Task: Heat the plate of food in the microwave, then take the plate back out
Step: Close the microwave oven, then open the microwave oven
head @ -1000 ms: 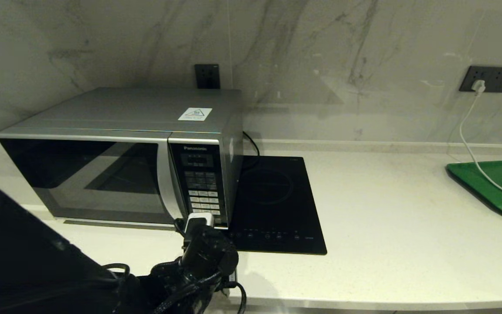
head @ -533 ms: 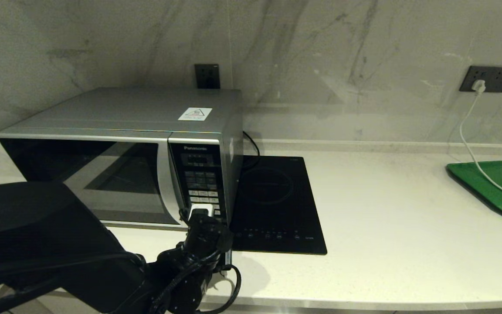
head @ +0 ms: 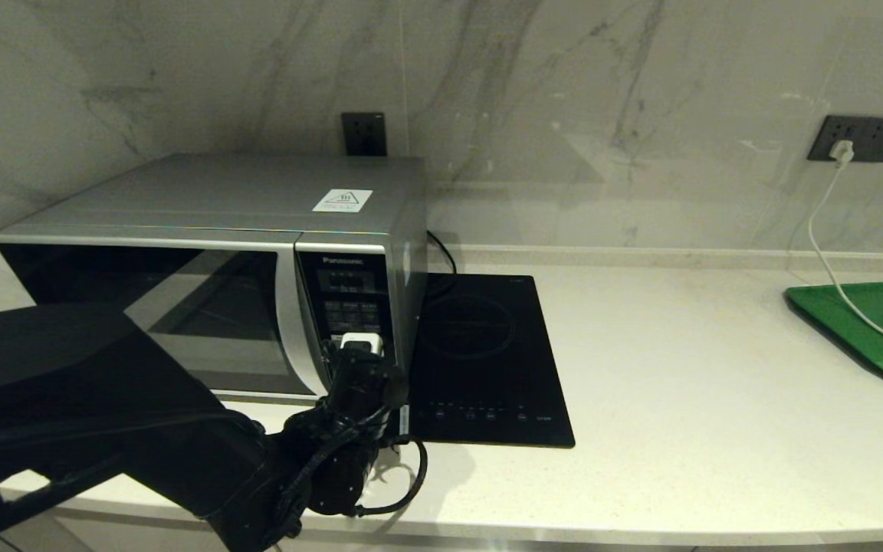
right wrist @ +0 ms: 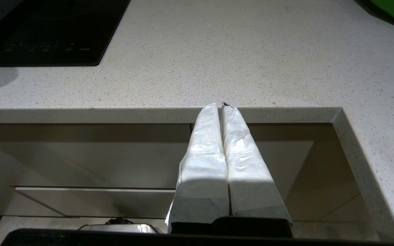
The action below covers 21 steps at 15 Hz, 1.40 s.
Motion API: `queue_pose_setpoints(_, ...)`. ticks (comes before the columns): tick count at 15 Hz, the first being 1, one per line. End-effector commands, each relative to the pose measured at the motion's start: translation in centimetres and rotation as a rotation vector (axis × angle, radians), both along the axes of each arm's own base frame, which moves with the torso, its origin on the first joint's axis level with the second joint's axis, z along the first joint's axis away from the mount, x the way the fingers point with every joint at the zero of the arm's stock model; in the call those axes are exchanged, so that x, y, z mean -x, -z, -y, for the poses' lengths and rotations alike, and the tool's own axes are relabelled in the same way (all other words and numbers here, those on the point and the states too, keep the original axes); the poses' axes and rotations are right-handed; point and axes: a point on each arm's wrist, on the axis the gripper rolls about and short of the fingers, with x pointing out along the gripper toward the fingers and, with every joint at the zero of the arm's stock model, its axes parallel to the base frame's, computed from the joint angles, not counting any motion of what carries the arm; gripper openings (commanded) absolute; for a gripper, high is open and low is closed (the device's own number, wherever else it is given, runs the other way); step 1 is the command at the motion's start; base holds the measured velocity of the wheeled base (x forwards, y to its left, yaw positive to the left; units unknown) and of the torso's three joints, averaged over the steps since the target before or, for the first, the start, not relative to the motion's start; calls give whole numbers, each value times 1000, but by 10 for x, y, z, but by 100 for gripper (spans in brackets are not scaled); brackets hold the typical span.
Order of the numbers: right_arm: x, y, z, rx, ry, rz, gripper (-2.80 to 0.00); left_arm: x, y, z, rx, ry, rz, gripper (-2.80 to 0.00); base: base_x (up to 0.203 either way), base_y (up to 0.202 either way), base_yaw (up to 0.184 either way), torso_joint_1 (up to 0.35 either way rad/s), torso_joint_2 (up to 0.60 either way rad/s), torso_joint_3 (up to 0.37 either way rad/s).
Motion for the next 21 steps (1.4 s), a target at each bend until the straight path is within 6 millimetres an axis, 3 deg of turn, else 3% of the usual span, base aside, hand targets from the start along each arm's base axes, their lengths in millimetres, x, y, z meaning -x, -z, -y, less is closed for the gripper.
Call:
queue_pose_setpoints(1,0,0,0,0,0,-1,-280,-4,1,2,3,-6,8,-280,0,0,0,0,0,0)
queue_pose_setpoints(13,0,0,0,0,0,-1,-280,-11,-4,3,16,-13,26,-280,0,0,0,0,0,0)
queue_pose_setpoints(17,0,0,0,0,0,-1,-280,26,-23,-14,27,14,29,-280,0,0,0,0,0,0)
queue_pose_setpoints(21,0,0,0,0,0,-1,-280,87,-37,-44,31,55,23,-280,0,0,0,0,0,0)
